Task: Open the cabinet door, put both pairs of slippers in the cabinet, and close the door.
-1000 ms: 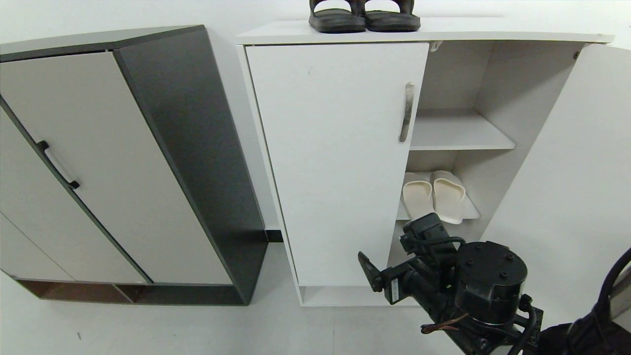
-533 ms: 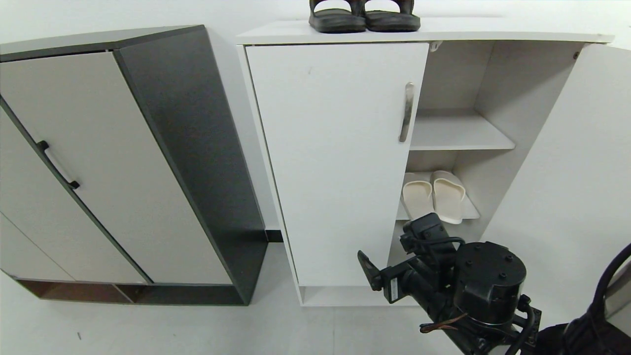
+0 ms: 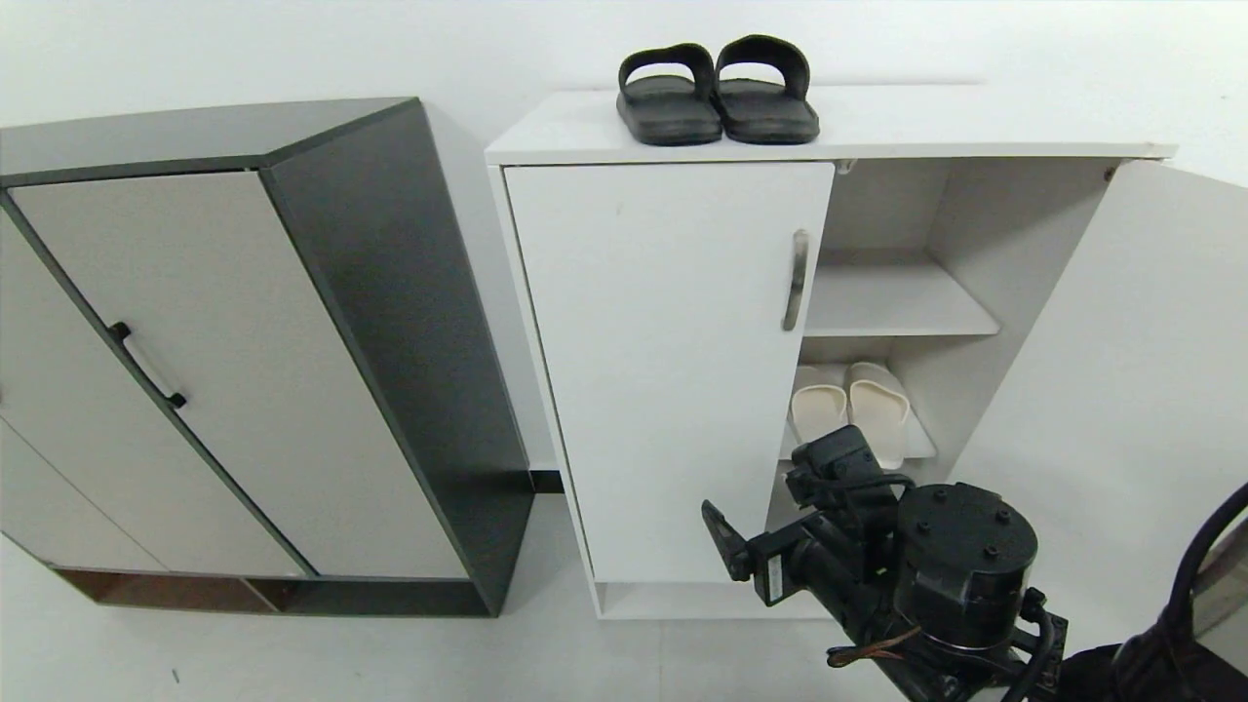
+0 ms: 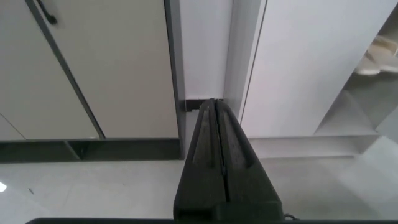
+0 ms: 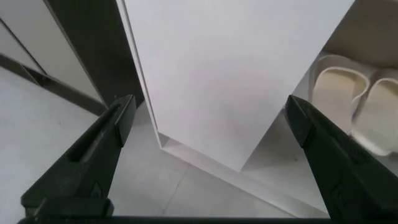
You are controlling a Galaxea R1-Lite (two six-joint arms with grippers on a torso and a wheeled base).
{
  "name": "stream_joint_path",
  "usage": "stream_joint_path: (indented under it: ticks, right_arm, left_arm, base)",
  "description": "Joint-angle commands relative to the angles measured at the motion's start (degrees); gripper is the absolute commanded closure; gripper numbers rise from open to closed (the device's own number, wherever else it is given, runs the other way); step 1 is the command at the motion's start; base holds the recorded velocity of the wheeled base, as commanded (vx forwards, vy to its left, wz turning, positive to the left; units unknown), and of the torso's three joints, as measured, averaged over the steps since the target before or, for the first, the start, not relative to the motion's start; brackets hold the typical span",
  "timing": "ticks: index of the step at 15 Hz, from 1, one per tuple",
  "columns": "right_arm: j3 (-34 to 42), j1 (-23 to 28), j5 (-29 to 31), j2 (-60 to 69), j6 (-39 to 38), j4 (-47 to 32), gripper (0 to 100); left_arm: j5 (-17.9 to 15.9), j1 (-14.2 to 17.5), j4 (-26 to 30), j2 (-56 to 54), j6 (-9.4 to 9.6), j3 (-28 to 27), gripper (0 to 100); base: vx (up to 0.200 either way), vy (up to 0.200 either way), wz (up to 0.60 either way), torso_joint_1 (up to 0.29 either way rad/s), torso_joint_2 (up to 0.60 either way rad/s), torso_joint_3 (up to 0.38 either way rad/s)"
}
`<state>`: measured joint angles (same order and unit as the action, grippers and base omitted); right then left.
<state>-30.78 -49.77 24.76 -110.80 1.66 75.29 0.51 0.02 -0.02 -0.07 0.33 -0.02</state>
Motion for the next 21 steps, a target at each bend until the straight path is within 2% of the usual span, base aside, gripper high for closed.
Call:
stream_joint_path:
  ticks: [1, 12, 21]
  right_arm:
    - [-0.07, 0.03, 0.03, -0.12, 0.01, -0.05, 0]
    - [0.11, 0.03, -0.06, -0.03, -0.08, 0.03, 0]
    - [0.11, 0.03, -0.06, 0.23, -0.08, 0.03, 0]
  left_arm:
    - [0.02, 0.06, 0.02, 0.07, 0.02, 0.02, 100]
    - [-0.07, 0.06, 0.02, 0.07, 0.02, 0.02, 100]
    - [0.02, 0.06, 0.02, 0.07, 0.02, 0.02, 100]
  base:
    - [0.000, 0.000, 0.00, 0.110, -0.49, -0.354]
    - [0.000, 0.000, 0.00, 0.145, -0.48, -0.324]
    - [0.000, 0.000, 0.00, 0.217, -0.52, -0.311]
